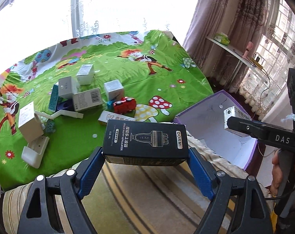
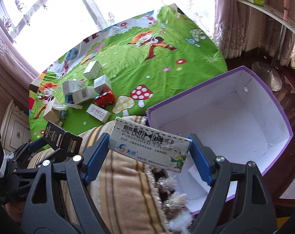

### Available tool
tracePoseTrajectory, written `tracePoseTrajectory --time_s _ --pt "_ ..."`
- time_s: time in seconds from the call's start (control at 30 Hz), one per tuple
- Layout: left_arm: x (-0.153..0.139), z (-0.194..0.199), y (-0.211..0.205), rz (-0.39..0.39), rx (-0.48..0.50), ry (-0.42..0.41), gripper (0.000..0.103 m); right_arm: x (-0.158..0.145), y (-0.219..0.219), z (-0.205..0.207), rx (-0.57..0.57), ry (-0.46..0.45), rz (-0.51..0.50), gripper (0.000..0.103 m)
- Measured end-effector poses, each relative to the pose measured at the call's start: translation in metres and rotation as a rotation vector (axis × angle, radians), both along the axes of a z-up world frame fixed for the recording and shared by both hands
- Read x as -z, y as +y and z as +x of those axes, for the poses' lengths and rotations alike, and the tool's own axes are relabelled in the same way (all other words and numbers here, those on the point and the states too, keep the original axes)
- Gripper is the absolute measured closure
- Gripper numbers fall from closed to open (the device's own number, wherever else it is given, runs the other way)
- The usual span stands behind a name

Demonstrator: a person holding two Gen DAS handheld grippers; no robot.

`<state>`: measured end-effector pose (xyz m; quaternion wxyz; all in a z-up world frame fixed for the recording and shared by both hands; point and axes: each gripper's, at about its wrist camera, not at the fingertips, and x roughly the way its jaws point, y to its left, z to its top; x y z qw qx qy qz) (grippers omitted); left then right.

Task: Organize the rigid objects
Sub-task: 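Carry the black box and the Penciclovir box to the purple box, then open both tools to release the boxes into the purple box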

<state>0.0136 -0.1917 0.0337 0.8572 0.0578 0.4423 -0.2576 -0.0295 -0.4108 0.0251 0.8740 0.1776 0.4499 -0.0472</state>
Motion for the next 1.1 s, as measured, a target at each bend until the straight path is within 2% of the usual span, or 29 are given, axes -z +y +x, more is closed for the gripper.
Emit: tracePoseTrajectory --time_s 0.27,0.57,0.63,0.7,1.1 --pt "-0.004 -0.013 -0.05 -0.012 0.122 0.013 0.017 0.0 -0.042 -0.019 0.084 0.0 -0.088 0.02" --pt "-0.002 -0.025 -0.093 -0.052 0.262 0.062 0.016 0.004 -0.066 -0.027 0.14 0.006 -0.094 0.019" --pt "-0.001 -0.026 -0.098 -0.075 0.286 0.084 0.014 0.004 -0.068 -0.03 0.157 -0.003 -0.101 0.015" --pt "0.0 -0.028 -0.1 -0.071 0.291 0.082 0.012 0.003 -0.07 -0.031 0.161 -0.017 -0.107 0.009" --pt "0.003 -0.019 -0.083 -0.113 0.222 0.114 0.012 0.002 -0.066 -0.031 0.14 -0.021 -0.106 0.009"
